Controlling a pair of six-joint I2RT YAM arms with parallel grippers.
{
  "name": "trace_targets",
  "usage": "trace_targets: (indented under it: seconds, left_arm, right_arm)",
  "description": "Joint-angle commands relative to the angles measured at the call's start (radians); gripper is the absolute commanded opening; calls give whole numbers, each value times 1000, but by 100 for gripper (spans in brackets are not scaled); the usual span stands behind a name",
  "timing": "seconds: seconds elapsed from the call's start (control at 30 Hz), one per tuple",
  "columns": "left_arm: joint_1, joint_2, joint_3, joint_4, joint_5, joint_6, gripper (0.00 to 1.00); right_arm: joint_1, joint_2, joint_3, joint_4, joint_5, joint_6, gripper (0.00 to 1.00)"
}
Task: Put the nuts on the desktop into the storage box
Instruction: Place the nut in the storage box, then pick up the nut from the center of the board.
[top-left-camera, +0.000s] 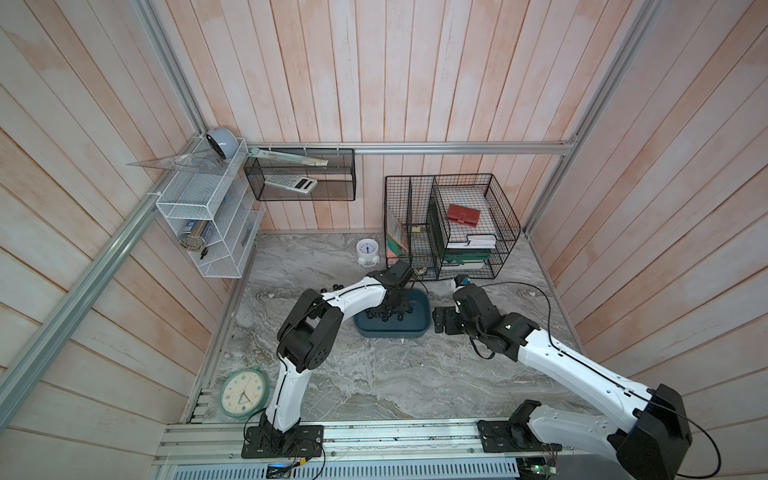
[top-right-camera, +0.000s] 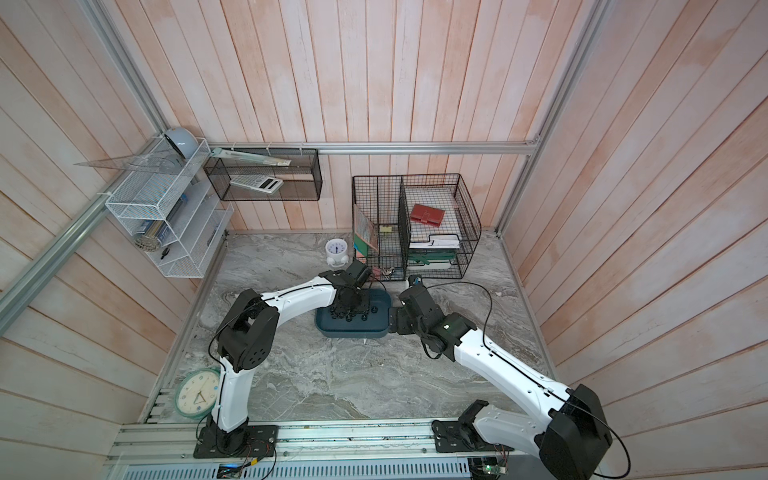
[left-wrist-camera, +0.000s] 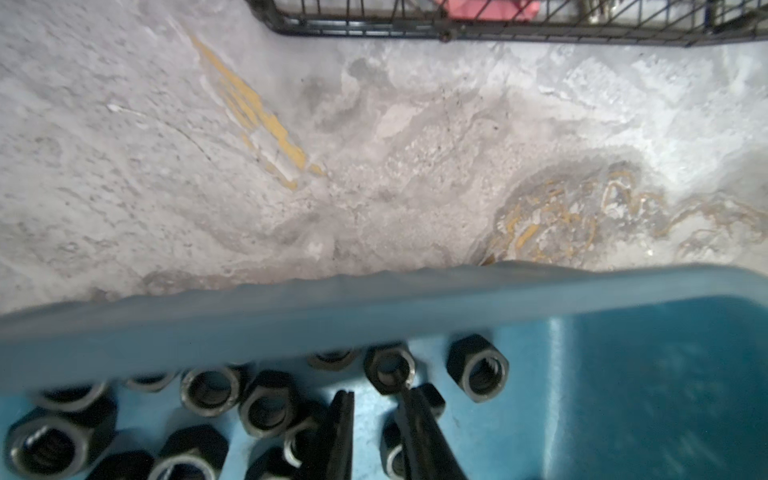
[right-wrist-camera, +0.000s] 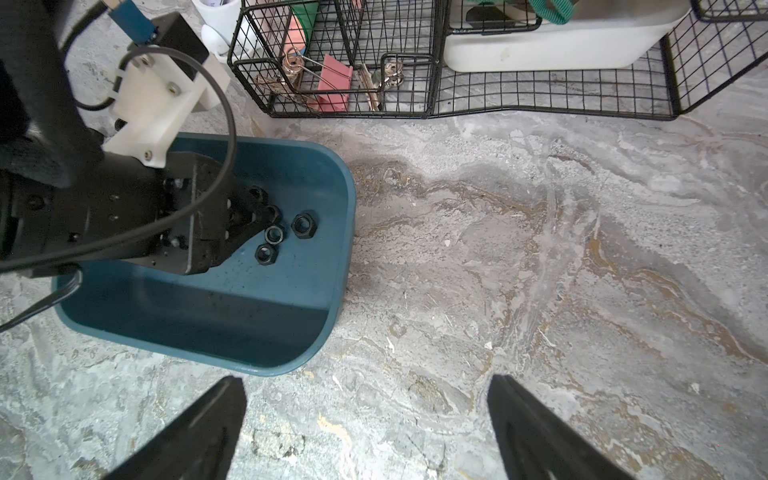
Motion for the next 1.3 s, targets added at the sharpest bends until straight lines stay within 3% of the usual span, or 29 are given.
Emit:
trace_targets:
  seconds: [0.0,0.27,0.4,0.93,1.27]
  left_arm:
    - [-10,5,-15,8,16,19,27]
    - [-7,-23,-6,-20,-25,24,28]
    - [10,-70,8,-30,-50,22,37]
    - [190,-300,-56,-87,-176,29,98]
    - [336,-338,-149,-92,-230,42,100]
  right_arm:
    - [-2,-13,15,-1,-2,-5,98]
    - [-3,-21,12,-2,-3,-4,98]
    - [-3,-18,13,4,-8,-6,98]
    - [15,101,99,96,-137,-98,98]
    - [60,245,230,99,-207,-192,98]
